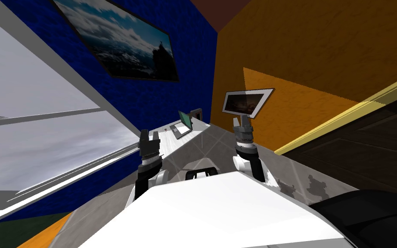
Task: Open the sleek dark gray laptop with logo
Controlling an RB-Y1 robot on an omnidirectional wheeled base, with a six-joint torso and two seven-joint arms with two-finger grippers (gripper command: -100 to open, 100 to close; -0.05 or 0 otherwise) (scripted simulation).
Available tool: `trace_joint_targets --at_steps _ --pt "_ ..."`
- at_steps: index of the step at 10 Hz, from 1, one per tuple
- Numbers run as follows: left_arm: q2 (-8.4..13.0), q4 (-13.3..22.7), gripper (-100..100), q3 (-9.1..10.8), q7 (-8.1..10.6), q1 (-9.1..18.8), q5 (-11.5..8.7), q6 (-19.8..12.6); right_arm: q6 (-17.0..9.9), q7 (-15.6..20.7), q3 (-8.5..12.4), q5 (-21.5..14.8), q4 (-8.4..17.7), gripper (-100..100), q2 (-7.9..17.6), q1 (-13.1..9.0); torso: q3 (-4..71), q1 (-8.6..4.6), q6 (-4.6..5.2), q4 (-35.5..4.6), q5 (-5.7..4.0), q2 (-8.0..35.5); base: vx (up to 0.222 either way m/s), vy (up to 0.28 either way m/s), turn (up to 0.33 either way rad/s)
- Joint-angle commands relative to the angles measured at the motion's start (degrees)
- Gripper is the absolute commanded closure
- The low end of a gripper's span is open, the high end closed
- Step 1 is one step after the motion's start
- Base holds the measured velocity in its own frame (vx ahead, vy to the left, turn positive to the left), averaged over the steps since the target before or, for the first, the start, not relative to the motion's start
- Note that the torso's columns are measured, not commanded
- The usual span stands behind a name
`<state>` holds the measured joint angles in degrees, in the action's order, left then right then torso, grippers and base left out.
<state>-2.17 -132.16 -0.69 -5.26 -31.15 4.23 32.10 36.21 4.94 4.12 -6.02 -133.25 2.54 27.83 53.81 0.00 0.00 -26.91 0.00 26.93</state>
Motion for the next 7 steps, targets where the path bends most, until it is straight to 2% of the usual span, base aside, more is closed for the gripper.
trace_joint_targets --at_steps 1,2,3,4,7 --pt "0.0 0.0 0 0.00 0.00 0.0 0.0 0.0 0.0 0.0 0.0 0.0 0.0 0 0.0 0.0 8.5 0.00 0.00 -4.2 0.00 4.2 0.000 0.000 0.000" --pt "0.0 0.0 0 0.00 0.00 0.0 0.0 0.0 0.0 0.0 0.0 0.0 0.0 0 0.0 0.0 16.9 0.00 0.00 -8.5 0.00 8.5 0.000 0.000 0.000" --pt "2.5 0.0 -100 0.27 0.03 0.1 -0.2 -0.6 0.0 0.0 0.0 0.0 0.0 0 0.0 0.0 25.4 0.00 0.00 -12.7 0.00 12.7 0.016 -0.014 0.013" --pt "4.2 0.0 -100 0.54 0.05 0.3 -0.4 -1.2 0.0 0.0 0.0 0.0 0.0 0 0.0 0.0 29.3 -0.02 0.00 -14.6 0.00 14.6 0.024 -0.035 0.026" --pt "8.9 0.1 -100 1.83 0.17 0.9 -1.4 -4.2 0.0 0.0 0.0 0.0 0.0 0 0.0 0.0 30.8 -0.07 0.00 -15.3 -0.02 15.2 0.055 -0.057 0.032"
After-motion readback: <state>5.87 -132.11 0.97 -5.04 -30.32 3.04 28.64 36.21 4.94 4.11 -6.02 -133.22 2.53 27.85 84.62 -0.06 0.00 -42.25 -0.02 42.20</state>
